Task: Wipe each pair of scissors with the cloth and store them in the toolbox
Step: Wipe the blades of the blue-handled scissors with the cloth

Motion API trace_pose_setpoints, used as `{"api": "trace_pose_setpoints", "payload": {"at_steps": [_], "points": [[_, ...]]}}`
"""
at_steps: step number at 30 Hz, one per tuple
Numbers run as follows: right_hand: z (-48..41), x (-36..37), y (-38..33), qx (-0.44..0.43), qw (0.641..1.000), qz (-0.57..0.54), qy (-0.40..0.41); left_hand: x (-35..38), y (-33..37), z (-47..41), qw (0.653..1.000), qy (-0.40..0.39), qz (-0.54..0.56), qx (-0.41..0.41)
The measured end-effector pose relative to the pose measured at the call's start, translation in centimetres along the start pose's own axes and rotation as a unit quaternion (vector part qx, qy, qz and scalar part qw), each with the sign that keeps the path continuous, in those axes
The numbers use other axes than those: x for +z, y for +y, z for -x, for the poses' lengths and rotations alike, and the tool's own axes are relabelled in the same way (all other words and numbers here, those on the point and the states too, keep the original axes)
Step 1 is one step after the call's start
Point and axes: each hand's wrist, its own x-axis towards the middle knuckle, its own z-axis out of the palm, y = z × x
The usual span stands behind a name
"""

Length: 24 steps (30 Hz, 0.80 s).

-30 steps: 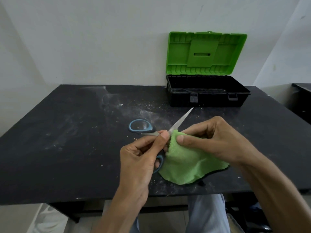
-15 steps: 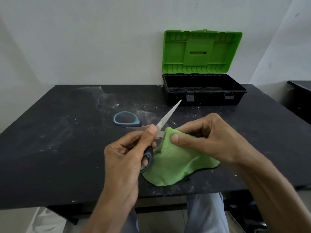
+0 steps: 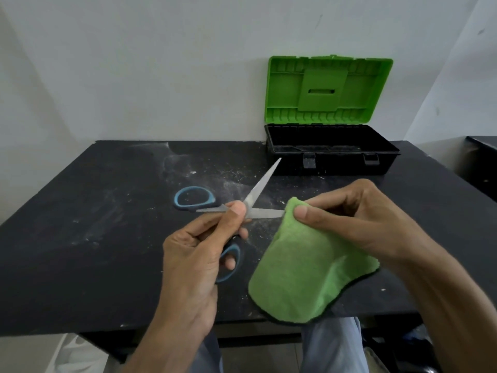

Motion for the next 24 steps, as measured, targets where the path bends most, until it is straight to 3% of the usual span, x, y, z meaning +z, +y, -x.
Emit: {"api": "trace_pose_setpoints", "payload": {"at_steps": [7, 19, 24], "points": [[0.4, -0.3, 0.1, -0.012, 0.999, -0.01, 0.04, 0.3, -0.2, 0.1, 0.999, -0.033, 0.003, -0.022], [0.3, 1.6, -0.2, -0.035, 0.999, 0.026, 0.025, 1.0, 0.0, 0.4, 1.0, -0.012, -0.005, 0.008], [0.3, -0.2, -0.6, -0.035, 0.998, 0.057, -0.021, 0.0, 1.0, 0.3, 1.0, -0.004, 0.017, 0.002]]}}
